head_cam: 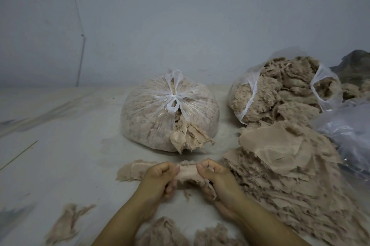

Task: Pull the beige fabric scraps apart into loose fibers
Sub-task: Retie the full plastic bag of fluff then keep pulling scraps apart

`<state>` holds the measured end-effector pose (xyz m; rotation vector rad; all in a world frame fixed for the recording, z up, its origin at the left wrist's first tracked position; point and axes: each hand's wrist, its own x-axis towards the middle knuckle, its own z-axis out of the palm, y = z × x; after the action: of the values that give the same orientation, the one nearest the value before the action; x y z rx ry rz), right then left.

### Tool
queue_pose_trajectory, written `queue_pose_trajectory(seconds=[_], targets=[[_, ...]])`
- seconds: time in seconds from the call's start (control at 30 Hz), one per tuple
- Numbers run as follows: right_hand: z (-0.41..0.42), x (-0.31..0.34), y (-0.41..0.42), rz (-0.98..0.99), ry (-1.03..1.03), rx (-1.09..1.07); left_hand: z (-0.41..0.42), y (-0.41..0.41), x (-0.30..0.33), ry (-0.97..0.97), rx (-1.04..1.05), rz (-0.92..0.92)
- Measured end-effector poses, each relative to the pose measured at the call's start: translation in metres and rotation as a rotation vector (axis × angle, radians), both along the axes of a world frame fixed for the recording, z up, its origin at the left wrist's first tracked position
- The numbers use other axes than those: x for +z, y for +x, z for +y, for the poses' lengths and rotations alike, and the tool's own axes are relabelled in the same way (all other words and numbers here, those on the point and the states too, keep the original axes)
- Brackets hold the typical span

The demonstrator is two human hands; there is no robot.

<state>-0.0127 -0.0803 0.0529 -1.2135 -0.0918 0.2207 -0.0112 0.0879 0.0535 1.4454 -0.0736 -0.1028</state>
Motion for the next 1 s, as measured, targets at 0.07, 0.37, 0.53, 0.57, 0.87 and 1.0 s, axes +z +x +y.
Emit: queue_pose_trajectory(seconds=[0.07,0.37,0.53,0.57,0.87,1.0], targets=[[0.002,0.0,0.001,0.003,-0.009,-0.019,0.005,0.001,0.002,-0.011,-0.023,0.01],[-0.004,0.005,0.002,-0.031,-0.087,-0.042,0.017,-0.009,0.01,0.502,-0.34,0.105],[0.007,0.003,-0.005,-0.041,-0.159,0.057,0.01,-0.004,0.007,0.292,-0.112,-0.075],[0.007,0.003,-0.003,-0.036,-0.164,-0.01,0.012,-0.003,0.009,0.254,-0.072,-0.078],[0.006,0.006,0.003,-0.093,0.02,-0.212,-0.002,-0.005,0.003,-0.005,-0.068,0.19],[0.008,0.003,-0.001,-0.156,-0.037,-0.244,-0.014,-0.006,0.003,-0.179,-0.239,0.252]])
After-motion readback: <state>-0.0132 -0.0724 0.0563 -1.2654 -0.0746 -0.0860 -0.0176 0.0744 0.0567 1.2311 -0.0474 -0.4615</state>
